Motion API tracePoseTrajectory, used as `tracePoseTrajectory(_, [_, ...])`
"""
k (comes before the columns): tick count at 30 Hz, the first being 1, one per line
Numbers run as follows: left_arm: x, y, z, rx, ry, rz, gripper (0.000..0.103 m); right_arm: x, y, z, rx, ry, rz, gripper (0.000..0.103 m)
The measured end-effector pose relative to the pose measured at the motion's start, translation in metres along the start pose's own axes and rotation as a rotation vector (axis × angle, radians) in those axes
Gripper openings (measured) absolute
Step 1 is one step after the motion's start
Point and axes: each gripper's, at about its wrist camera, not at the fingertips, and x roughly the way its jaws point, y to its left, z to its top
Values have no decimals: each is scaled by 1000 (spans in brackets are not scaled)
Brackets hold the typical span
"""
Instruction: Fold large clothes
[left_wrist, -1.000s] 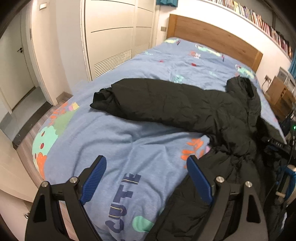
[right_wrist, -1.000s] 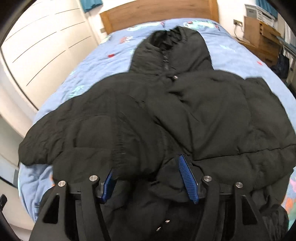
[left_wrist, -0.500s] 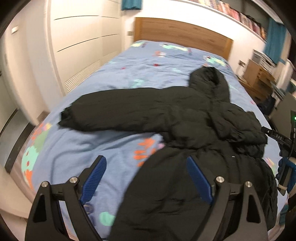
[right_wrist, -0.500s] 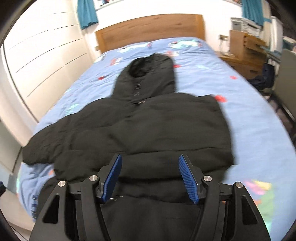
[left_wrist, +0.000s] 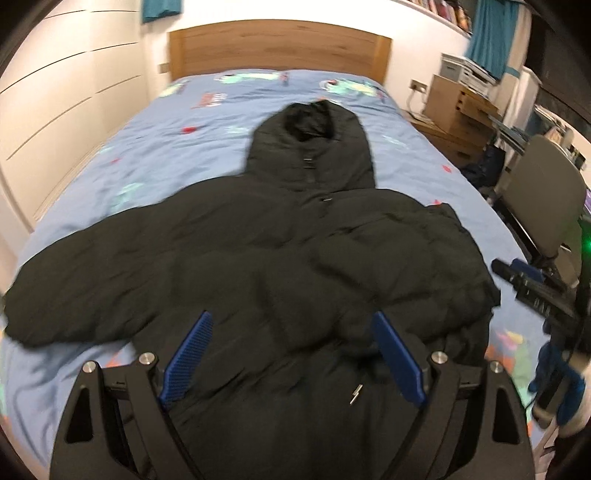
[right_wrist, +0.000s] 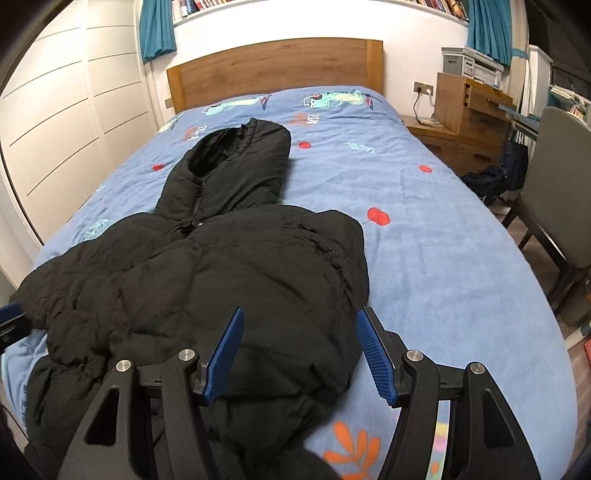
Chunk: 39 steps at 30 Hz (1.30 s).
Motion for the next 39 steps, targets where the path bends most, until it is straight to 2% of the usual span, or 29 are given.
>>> tracePoseTrajectory(7, [90,-47,33,9,56,-43,89,44,-4,1,13,27,39,63])
tracePoseTrajectory(11, [133,-43,24,10,122,13,89,60,-5,-6,15,43,55,64])
tracePoseTrajectory(14, [145,-28,13,19,136,60,89,69,-7,-12,11,59,68,66])
tracePoseTrajectory(18, [138,-7,2,14,145,102,89,69,-8,-17,9,69,80,67])
tracePoseTrajectory(20, [120,-2,3,3,96,129,89,60,-9,-17,17,54,85,67])
tracePoseTrajectory(24, [101,-5,9,-16,44,106,89,40,-13,-17,39,16,91,67])
tracePoseTrajectory(26, [107,-14,11,-5,63,93,89,41,-12,-18,33,31,86,67])
tracePoseTrajectory(27, [116,-19,9,13,100,91,89,42,-12,-21,31,44,84,67])
tracePoseTrajectory(29, [131,-21,0,37,160,124,89,47,-13,-26,30,73,87,68])
tracePoseTrajectory(31, [129,-17,-4,34,170,131,89,52,-14,-32,26,117,83,69])
tracePoseTrajectory(34, [108,-12,-6,23,159,134,89,42,-15,-36,17,132,61,69])
tracePoseTrajectory(39, [39,-11,-16,30,52,177,89,2,-8,-39,12,99,50,69])
